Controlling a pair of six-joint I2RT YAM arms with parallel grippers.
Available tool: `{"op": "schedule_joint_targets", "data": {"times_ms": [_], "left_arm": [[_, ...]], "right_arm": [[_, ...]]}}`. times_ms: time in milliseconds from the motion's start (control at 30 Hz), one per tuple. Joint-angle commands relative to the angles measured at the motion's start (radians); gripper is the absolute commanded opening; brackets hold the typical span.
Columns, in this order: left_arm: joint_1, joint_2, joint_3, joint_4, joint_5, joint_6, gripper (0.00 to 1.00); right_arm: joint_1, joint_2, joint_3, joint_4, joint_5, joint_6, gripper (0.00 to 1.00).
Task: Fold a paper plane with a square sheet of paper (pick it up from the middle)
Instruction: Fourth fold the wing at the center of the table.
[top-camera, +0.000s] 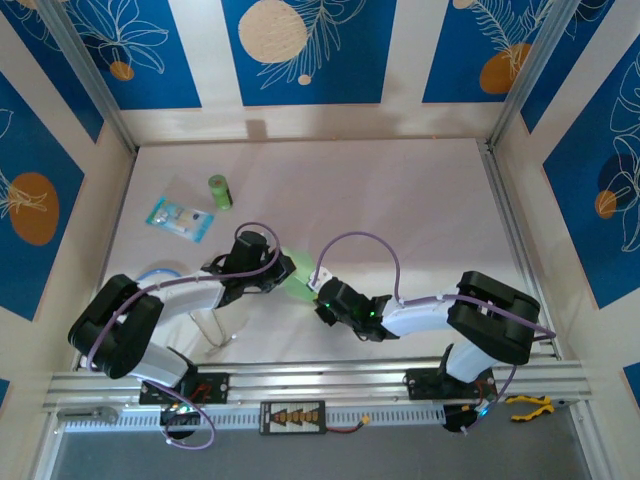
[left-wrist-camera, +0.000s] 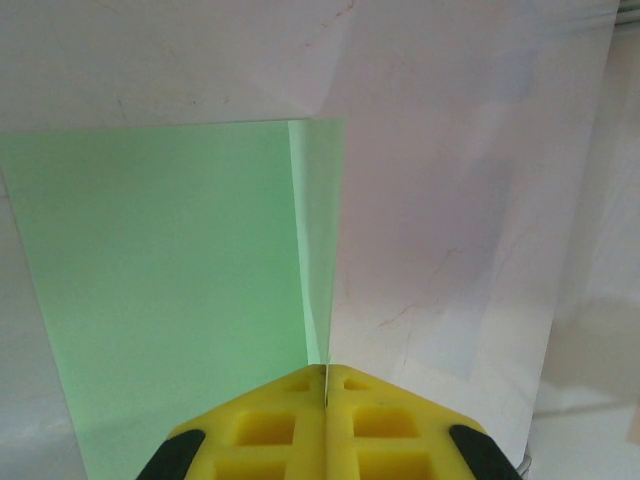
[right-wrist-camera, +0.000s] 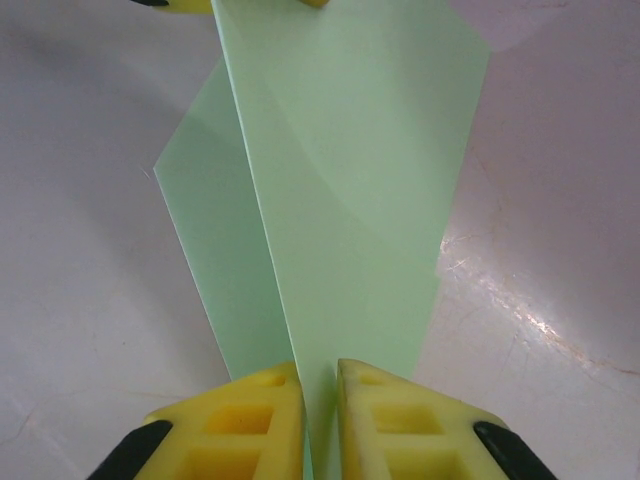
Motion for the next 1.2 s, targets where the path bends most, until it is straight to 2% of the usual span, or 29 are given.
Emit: {"op": "schedule_joint_targets", "data": {"times_ms": [0,300,467,567,733,900,1167], "left_arm": [[0.007,-0.012,0.021,-0.018,0.008,-0.005,0.02],[0.007,-0.022,0.023,-0.035,-0.003,0.002,0.06],[0.009,-0.031,0.035,-0.056,-0.006,0.017,0.14],[0.011,-0.057,0.048,-0.107,-0.028,0.048,0.25],[0.019,-0.127,0.063,-0.209,-0.089,0.098,0.35],[0.026,-0.184,0.057,-0.261,-0.133,0.122,0.38],[0.036,-0.183,0.049,-0.253,-0.119,0.118,0.39]], "right_arm": [[-0.007,0.008,0.028,-0.009,-0.010,0.023,0.15],[-0.018,0.012,0.029,-0.011,-0.038,0.059,0.06],[-0.037,0.012,0.027,-0.012,-0.086,0.095,0.02],[-0.064,0.005,0.024,-0.012,-0.166,0.134,0.01],[-0.133,-0.003,0.008,0.014,-0.354,0.226,0.01],[-0.191,0.006,-0.008,0.060,-0.486,0.290,0.01],[-0.240,0.028,-0.016,0.098,-0.596,0.331,0.01]]}}
